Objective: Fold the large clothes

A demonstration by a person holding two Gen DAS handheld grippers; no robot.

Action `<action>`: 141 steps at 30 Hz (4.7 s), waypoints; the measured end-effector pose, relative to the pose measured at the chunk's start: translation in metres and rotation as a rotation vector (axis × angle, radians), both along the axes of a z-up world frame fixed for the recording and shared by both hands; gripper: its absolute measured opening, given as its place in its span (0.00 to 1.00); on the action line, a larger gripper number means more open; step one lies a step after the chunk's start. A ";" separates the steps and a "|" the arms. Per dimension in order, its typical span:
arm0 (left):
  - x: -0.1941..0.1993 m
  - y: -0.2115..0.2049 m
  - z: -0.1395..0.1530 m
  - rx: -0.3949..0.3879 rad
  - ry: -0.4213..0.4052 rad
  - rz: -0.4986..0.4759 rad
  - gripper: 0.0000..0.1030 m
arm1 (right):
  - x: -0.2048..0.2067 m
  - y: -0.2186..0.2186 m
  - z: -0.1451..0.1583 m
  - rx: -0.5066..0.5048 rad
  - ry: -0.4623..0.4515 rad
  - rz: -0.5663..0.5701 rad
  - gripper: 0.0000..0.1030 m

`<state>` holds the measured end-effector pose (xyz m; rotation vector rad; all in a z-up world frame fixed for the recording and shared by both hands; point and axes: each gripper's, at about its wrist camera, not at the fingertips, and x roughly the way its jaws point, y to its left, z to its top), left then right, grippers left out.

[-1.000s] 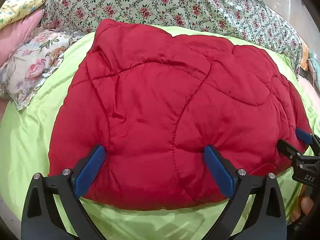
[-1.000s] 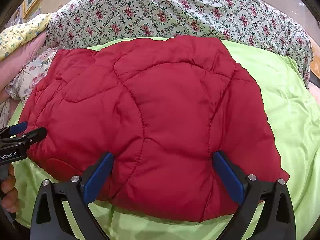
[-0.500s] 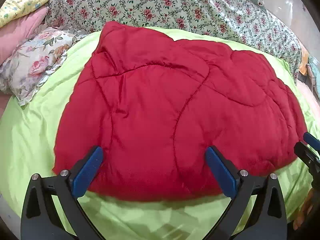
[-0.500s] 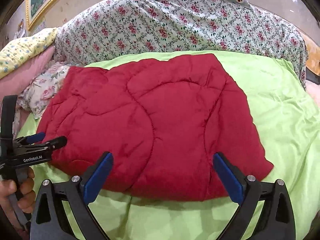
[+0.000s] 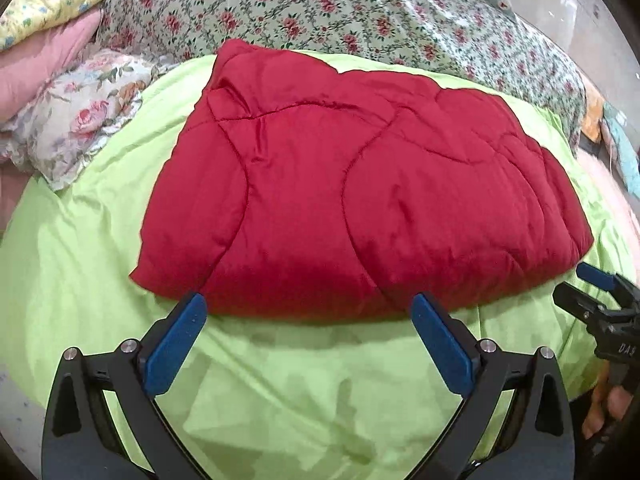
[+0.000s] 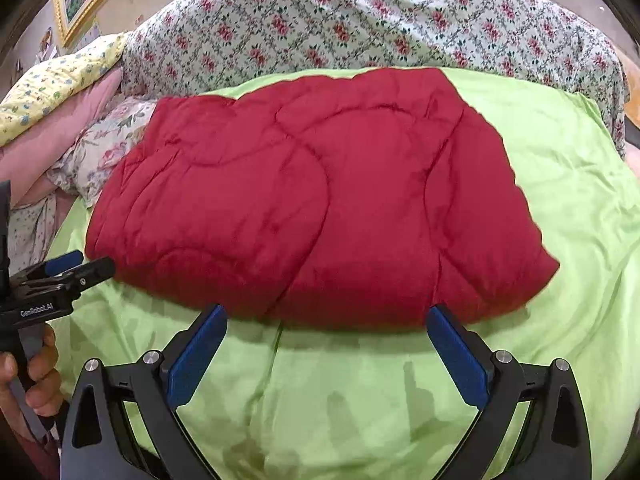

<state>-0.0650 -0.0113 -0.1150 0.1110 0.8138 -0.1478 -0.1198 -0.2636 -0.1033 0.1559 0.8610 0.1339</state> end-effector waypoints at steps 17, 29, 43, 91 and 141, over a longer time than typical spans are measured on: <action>-0.014 -0.015 0.030 0.054 0.011 0.024 1.00 | -0.026 0.020 0.049 -0.032 -0.023 0.049 0.99; -0.004 -0.031 0.011 0.097 0.049 0.043 1.00 | -0.004 0.025 0.022 -0.036 0.044 0.010 0.99; 0.006 -0.038 0.008 0.101 0.054 0.047 1.00 | 0.010 0.025 0.017 -0.022 0.047 -0.017 0.99; 0.002 -0.040 0.017 0.100 0.022 0.063 1.00 | 0.010 0.021 0.028 -0.004 0.008 -0.015 0.99; 0.000 -0.034 0.021 0.093 0.004 0.088 1.00 | 0.005 0.024 0.035 0.014 -0.005 -0.016 0.99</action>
